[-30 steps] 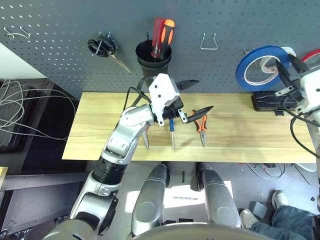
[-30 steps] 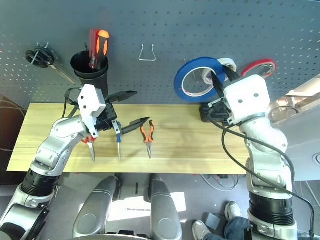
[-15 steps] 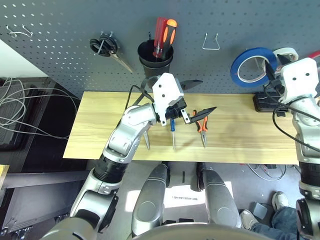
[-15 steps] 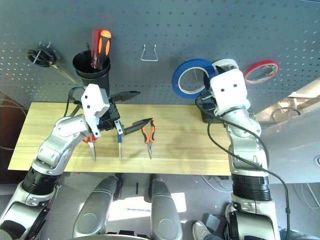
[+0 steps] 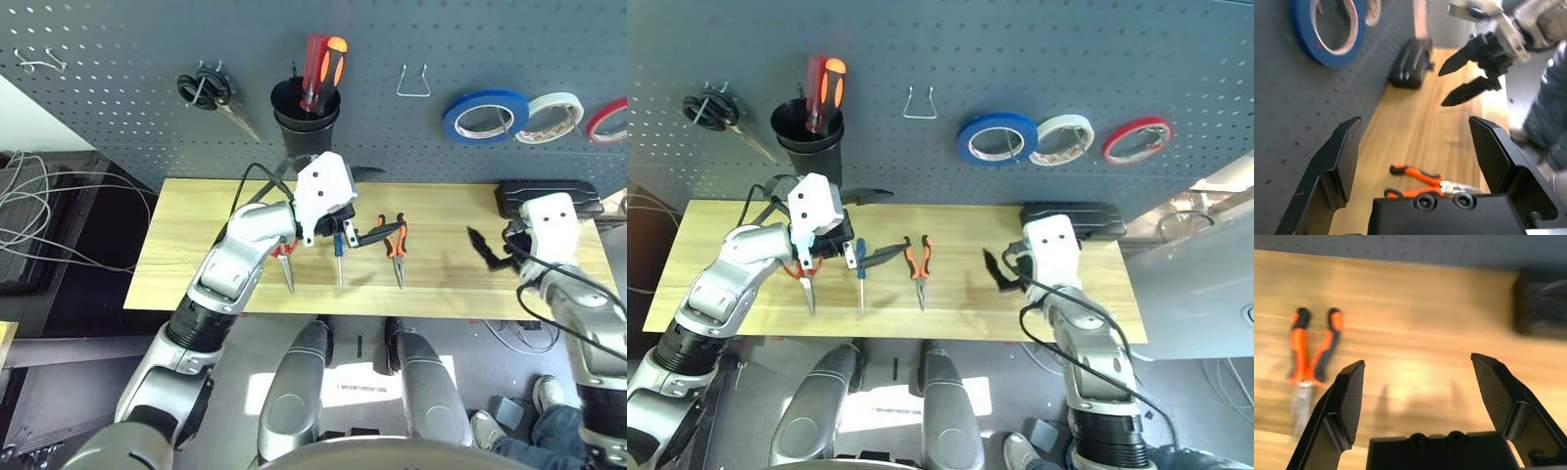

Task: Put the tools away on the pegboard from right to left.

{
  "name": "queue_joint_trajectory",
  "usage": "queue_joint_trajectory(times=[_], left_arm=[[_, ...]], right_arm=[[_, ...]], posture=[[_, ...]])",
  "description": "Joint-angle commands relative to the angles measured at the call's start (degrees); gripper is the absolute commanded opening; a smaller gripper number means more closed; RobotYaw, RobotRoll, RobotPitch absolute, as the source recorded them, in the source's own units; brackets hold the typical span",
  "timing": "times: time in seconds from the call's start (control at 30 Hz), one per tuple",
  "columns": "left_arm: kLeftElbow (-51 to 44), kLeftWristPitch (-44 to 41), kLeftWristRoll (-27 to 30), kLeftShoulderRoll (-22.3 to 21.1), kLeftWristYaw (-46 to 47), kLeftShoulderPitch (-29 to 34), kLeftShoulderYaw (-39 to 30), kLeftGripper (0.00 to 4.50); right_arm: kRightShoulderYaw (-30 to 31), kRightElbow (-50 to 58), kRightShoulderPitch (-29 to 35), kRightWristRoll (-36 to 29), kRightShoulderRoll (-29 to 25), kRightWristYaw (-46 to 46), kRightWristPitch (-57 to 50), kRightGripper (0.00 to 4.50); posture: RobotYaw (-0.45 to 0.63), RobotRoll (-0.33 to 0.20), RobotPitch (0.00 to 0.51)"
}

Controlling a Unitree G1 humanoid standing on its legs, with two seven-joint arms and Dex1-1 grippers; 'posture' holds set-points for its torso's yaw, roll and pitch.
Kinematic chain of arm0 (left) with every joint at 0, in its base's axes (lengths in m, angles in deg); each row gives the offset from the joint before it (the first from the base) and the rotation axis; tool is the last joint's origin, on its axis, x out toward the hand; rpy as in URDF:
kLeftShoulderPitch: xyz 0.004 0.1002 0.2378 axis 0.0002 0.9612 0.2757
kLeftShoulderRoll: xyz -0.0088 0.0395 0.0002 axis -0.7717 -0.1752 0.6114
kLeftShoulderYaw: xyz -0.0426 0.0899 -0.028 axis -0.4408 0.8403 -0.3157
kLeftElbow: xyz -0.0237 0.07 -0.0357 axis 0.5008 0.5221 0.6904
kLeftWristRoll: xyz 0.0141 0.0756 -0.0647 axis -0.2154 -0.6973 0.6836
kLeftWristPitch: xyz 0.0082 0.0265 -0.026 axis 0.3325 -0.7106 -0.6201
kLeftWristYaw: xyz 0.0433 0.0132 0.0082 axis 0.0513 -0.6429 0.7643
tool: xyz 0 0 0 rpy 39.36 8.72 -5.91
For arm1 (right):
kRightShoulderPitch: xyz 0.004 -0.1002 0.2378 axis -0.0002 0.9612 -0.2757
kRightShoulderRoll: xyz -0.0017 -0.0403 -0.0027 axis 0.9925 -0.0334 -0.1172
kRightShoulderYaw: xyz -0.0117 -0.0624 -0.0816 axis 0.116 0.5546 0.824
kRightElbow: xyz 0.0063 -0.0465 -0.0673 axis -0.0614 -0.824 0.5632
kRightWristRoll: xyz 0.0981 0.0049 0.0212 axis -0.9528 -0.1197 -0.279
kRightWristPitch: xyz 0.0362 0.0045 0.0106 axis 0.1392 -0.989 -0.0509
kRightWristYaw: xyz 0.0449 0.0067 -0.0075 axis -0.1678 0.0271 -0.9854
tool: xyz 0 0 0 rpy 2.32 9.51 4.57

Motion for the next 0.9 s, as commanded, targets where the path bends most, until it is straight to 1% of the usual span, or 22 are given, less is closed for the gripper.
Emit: queue_joint_trajectory(times=[0.03,0.07,0.17,0.27,0.4,0.63,0.73,0.9], left_arm=[[3.25,-0.83,-2.68,-2.02,-3.39,0.04,3.26,4.50],[4.14,-1.31,-3.39,-2.61,-4.19,-0.20,4.10,4.50],[6.76,-0.63,-6.67,-4.47,-6.80,-0.86,7.12,4.50],[7.80,0.19,-8.69,-5.16,-8.29,-1.51,8.55,4.50],[8.02,0.59,-9.60,-4.79,-8.92,-1.91,8.62,4.50],[6.36,-0.54,-9.27,-4.35,-8.66,-0.87,7.73,4.50],[5.81,-0.72,-9.22,-4.30,-8.45,-0.22,7.54,4.50],[5.56,-1.29,-9.20,-3.84,-7.35,0.28,6.65,4.50]], right_arm=[[0.18,-5.65,-3.29,-1.71,1.58,1.37,-7.83,4.48],[1.94,-7.67,-4.96,-1.34,1.67,1.08,-8.50,4.48],[4.04,-14.52,-10.28,-1.21,4.86,2.28,-11.43,4.48],[1.76,-19.54,-14.52,-1.63,9.85,5.96,-13.65,4.48],[-0.69,-24.83,-18.24,-1.85,14.89,9.84,-13.59,4.48],[-0.13,-28.57,-19.00,-0.14,18.65,15.27,-12.11,4.48],[2.32,-30.60,-19.03,1.48,17.95,15.41,-8.94,4.48],[3.57,-34.66,-18.33,2.69,17.11,15.89,-3.58,4.48]], posture=[[0.08,0.000,0.364],[0.08,0.000,0.365],[0.11,0.000,0.369],[0.13,0.000,0.372],[0.15,0.000,0.379],[0.17,0.000,0.392],[0.18,0.000,0.395],[0.20,0.000,0.404]])
